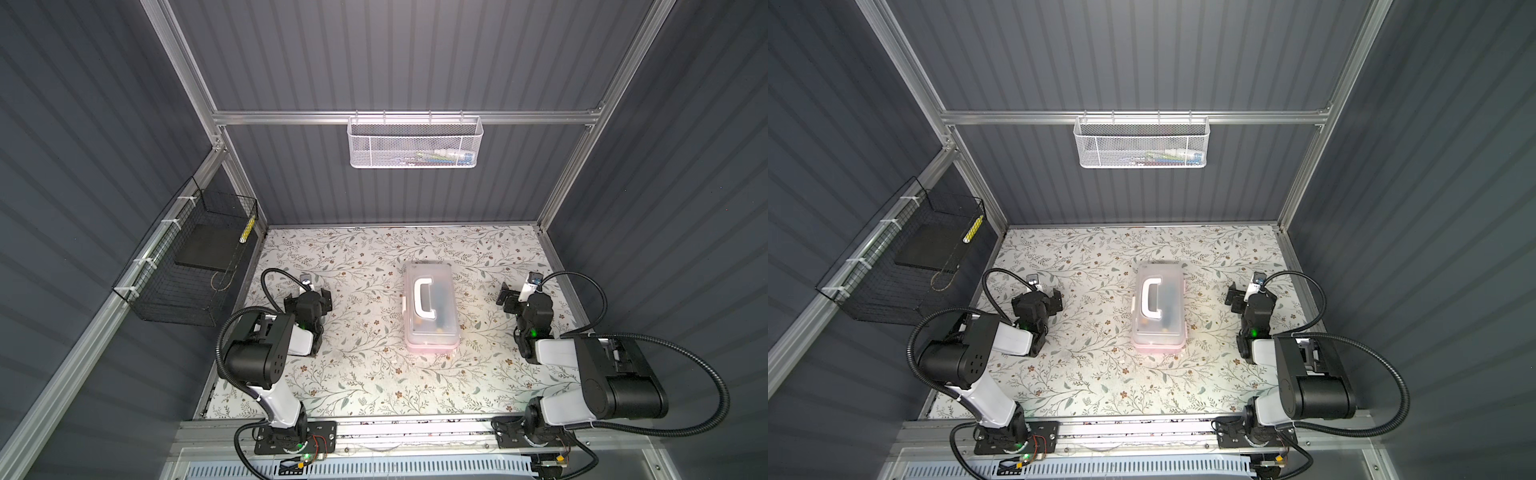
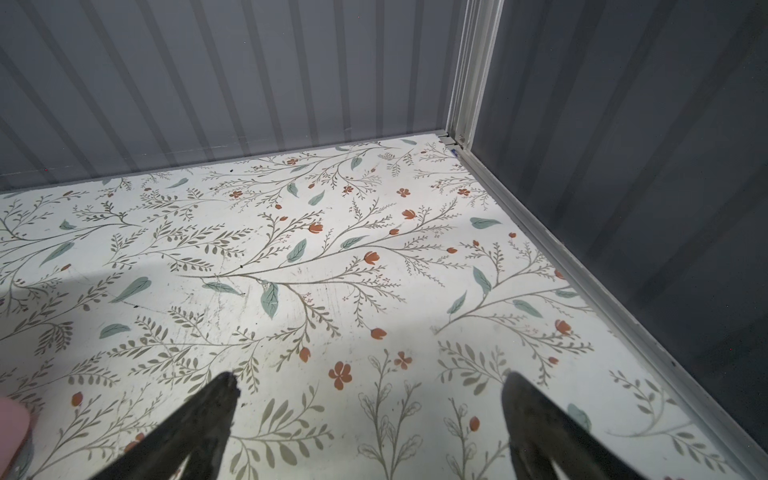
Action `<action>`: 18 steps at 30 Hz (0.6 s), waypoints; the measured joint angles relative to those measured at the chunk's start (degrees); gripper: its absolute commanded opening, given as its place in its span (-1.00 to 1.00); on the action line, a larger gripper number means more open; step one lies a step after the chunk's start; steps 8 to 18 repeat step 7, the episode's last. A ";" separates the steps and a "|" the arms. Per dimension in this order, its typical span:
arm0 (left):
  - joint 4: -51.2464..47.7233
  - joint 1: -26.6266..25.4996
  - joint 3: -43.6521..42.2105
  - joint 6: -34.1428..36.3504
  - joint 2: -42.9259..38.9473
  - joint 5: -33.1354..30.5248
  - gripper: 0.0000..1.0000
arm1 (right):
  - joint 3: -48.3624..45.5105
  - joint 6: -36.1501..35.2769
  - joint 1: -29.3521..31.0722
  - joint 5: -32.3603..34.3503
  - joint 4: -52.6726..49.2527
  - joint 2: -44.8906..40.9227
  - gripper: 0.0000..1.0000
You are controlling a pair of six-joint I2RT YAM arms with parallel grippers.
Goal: Pack the tool kit
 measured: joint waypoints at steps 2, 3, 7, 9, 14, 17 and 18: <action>0.00 0.00 0.00 0.00 0.00 0.00 0.99 | 0.13 0.15 -0.24 -0.42 -0.28 0.00 0.98; -0.02 0.00 0.00 0.00 0.00 0.00 0.99 | 0.35 0.20 -0.42 -0.61 -0.52 0.02 0.98; -0.02 0.00 0.00 0.00 0.00 0.00 0.99 | 0.94 0.39 -0.76 -1.29 -0.85 0.02 0.98; -0.02 0.00 0.00 0.00 0.00 0.00 0.99 | 0.94 0.39 -0.76 -1.29 -0.85 0.02 0.98; -0.02 0.00 0.00 0.00 0.00 0.00 0.99 | 0.94 0.39 -0.76 -1.29 -0.85 0.02 0.98; -0.02 0.00 0.00 0.00 0.00 0.00 0.99 | 0.94 0.39 -0.76 -1.29 -0.85 0.02 0.98; -0.02 0.00 0.00 0.00 0.00 0.00 0.99 | 0.94 0.39 -0.76 -1.29 -0.85 0.02 0.98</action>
